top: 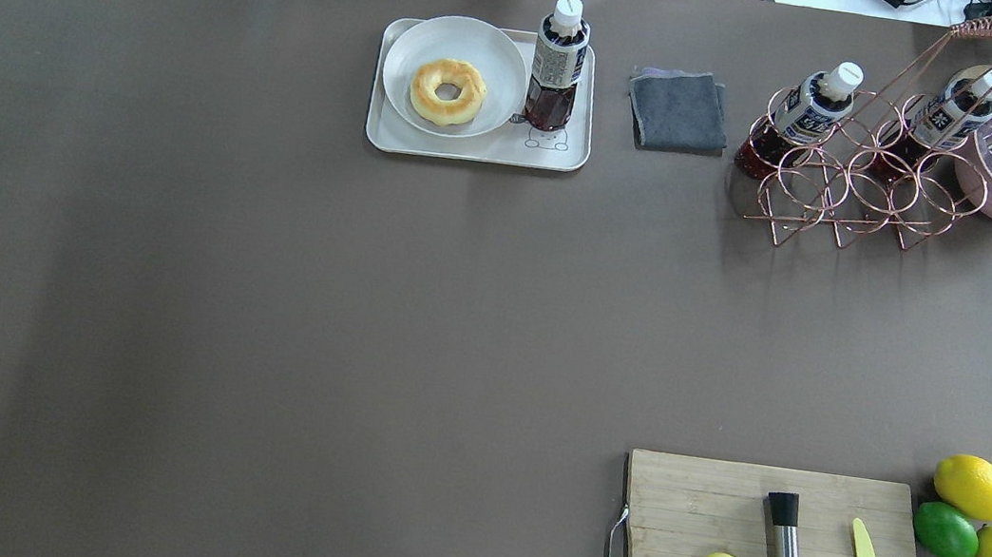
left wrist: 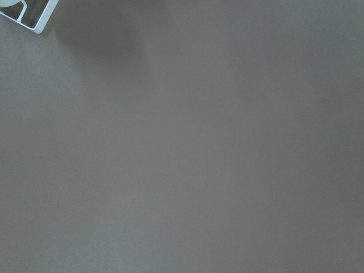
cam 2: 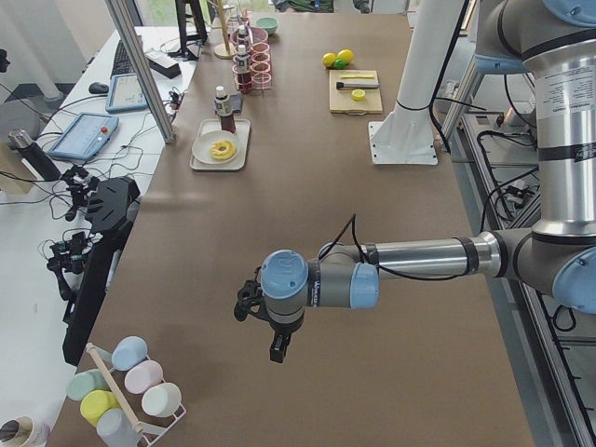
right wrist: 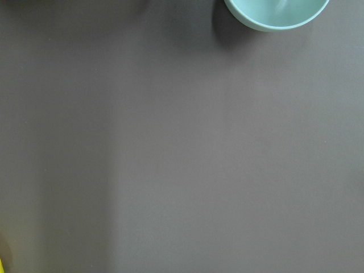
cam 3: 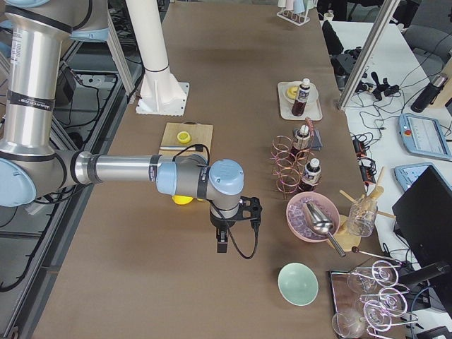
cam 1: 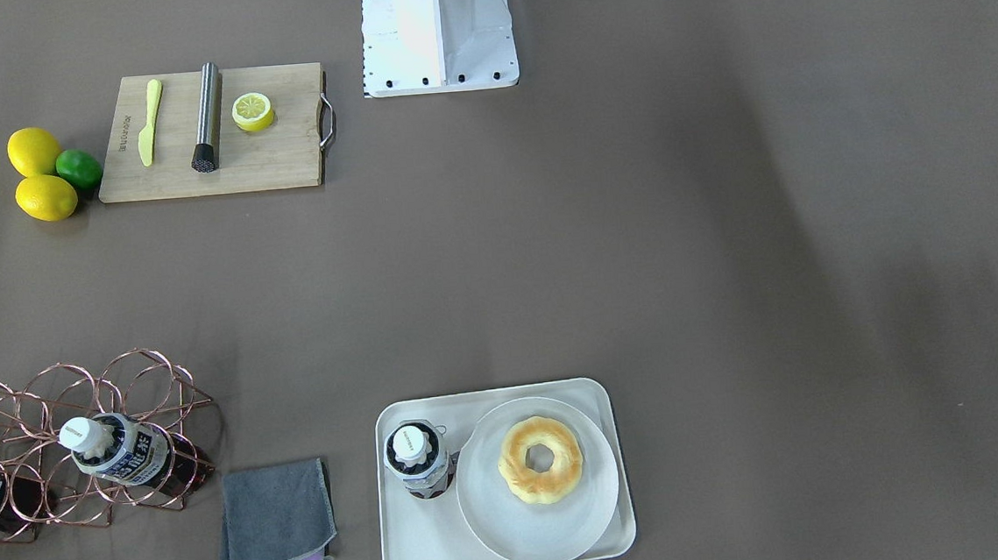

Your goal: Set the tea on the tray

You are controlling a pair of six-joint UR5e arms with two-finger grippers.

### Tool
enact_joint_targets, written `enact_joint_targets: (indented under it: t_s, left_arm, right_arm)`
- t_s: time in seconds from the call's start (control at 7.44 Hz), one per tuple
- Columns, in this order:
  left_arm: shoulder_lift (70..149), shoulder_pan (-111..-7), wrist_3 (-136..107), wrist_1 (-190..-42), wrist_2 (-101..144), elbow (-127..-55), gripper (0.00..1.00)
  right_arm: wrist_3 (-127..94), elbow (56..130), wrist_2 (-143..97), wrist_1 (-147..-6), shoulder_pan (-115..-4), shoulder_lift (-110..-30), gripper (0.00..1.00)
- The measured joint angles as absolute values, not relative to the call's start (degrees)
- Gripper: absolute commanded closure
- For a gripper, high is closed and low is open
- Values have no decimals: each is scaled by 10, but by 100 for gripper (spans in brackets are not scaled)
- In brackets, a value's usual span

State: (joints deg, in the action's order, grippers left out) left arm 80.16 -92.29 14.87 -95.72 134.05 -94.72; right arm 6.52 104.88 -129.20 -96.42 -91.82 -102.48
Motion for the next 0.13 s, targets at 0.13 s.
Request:
enact_joint_targets:
  t_s: [0.13]
  left_arm:
    - [801, -923, 149, -958, 1338, -946, 1]
  right_arm:
    - [65, 1048, -1292, -964, -918, -1025, 0]
